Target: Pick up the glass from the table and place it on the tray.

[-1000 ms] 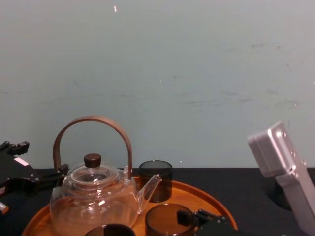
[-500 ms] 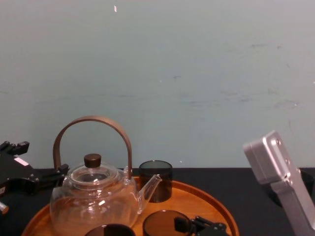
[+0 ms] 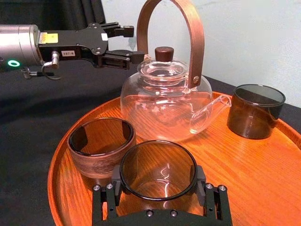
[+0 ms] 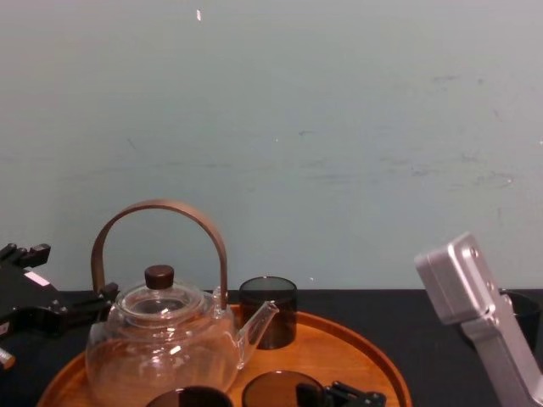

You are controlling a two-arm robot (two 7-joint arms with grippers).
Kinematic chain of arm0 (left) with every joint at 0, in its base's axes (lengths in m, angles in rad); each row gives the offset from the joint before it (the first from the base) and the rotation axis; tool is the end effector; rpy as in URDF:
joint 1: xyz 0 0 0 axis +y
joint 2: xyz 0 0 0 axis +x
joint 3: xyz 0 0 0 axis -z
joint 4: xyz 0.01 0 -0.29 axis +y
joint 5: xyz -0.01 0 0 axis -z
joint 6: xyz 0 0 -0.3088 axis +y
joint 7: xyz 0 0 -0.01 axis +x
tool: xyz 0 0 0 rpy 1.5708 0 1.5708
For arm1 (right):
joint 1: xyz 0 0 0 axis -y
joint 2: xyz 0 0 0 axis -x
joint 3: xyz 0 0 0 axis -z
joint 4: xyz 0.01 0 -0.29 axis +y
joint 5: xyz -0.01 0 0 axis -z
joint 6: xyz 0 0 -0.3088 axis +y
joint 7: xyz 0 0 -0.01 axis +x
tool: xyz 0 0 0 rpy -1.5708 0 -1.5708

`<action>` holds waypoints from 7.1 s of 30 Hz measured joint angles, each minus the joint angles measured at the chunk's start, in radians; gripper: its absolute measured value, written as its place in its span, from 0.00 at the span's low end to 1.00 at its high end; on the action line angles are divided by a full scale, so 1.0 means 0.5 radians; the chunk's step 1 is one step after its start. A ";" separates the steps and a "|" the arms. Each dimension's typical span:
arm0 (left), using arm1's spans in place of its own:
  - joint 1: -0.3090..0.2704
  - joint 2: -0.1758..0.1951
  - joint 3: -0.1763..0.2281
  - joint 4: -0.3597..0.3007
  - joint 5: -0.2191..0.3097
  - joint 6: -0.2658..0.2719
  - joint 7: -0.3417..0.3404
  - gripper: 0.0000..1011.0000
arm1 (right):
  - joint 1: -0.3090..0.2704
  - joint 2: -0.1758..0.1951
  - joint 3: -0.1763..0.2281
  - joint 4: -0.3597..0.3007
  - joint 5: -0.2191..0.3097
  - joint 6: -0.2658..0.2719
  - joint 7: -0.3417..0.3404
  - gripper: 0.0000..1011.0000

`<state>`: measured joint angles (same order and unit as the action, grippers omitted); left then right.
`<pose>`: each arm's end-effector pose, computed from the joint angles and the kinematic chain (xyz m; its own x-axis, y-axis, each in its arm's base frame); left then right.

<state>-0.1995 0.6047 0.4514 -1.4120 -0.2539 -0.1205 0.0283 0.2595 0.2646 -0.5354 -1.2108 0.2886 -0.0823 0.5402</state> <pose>0.3581 0.0827 -0.3023 0.2923 0.8803 0.3737 -0.9553 0.2873 0.0703 0.3659 0.0426 -0.3553 0.8082 -0.5886 -0.0182 0.5766 0.7973 -0.1785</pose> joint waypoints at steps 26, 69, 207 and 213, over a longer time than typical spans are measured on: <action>0.000 0.000 0.000 0.000 0.000 0.000 0.000 1.00 | -0.001 -0.004 -0.001 0.005 0.003 0.005 -0.007 0.90; 0.000 0.000 0.000 0.000 0.000 0.000 0.000 1.00 | -0.193 0.186 0.053 -0.284 0.045 0.095 -0.044 0.99; 0.000 0.000 0.000 0.000 0.000 0.000 0.000 1.00 | 0.313 0.166 0.644 0.572 0.217 0.108 -0.150 0.99; 0.000 0.000 0.000 0.000 0.000 0.000 0.000 1.00 | 0.351 0.153 0.621 0.611 0.187 0.112 -0.148 0.99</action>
<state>-0.1996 0.6047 0.4514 -1.4120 -0.2539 -0.1205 0.0283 0.4350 0.3413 -0.2251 -0.9054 0.3818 -0.0264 0.4661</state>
